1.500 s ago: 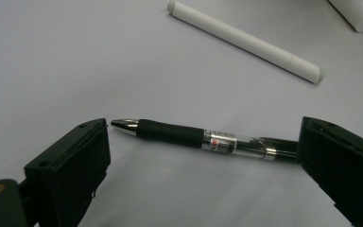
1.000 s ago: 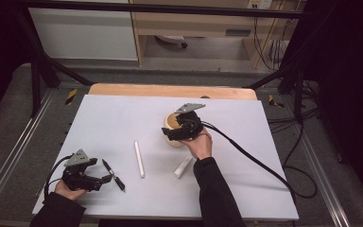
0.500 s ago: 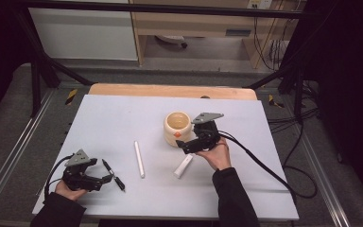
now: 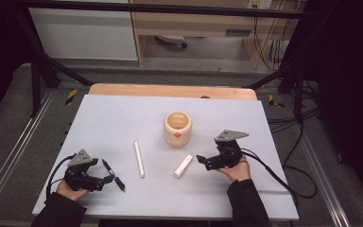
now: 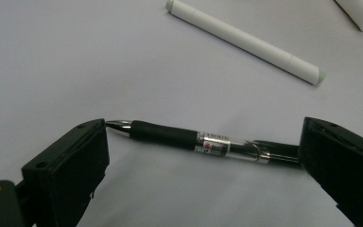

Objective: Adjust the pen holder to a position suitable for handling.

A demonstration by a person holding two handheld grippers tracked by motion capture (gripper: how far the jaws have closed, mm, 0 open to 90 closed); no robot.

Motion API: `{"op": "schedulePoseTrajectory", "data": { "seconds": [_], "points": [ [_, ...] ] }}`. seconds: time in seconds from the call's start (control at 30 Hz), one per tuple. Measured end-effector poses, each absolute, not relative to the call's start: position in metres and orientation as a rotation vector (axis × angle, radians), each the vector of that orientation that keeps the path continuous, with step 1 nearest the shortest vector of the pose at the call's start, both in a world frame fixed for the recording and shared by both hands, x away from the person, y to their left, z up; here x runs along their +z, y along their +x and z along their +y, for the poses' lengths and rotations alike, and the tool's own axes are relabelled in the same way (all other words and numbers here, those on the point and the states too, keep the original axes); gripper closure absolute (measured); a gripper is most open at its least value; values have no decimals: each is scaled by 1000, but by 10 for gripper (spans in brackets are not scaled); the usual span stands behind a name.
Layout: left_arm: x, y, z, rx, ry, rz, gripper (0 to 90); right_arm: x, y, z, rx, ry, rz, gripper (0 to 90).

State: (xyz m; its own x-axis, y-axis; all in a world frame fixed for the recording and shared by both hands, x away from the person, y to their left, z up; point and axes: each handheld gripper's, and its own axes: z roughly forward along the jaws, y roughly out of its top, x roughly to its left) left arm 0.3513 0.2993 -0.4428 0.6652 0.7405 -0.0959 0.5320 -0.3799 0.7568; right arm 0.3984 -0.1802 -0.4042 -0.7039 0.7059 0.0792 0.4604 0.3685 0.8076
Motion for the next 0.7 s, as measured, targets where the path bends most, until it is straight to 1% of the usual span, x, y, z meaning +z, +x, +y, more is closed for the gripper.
{"op": "schedulePoseTrajectory", "data": {
  "seconds": [0.37,0.7],
  "points": [
    [-436,350,288,337,2077,971,28,-423,381,-216,1226,1101,2346,5],
    [-430,353,263,317,2088,956,28,-429,371,-236,1257,1103,2328,6]
  ]
}}
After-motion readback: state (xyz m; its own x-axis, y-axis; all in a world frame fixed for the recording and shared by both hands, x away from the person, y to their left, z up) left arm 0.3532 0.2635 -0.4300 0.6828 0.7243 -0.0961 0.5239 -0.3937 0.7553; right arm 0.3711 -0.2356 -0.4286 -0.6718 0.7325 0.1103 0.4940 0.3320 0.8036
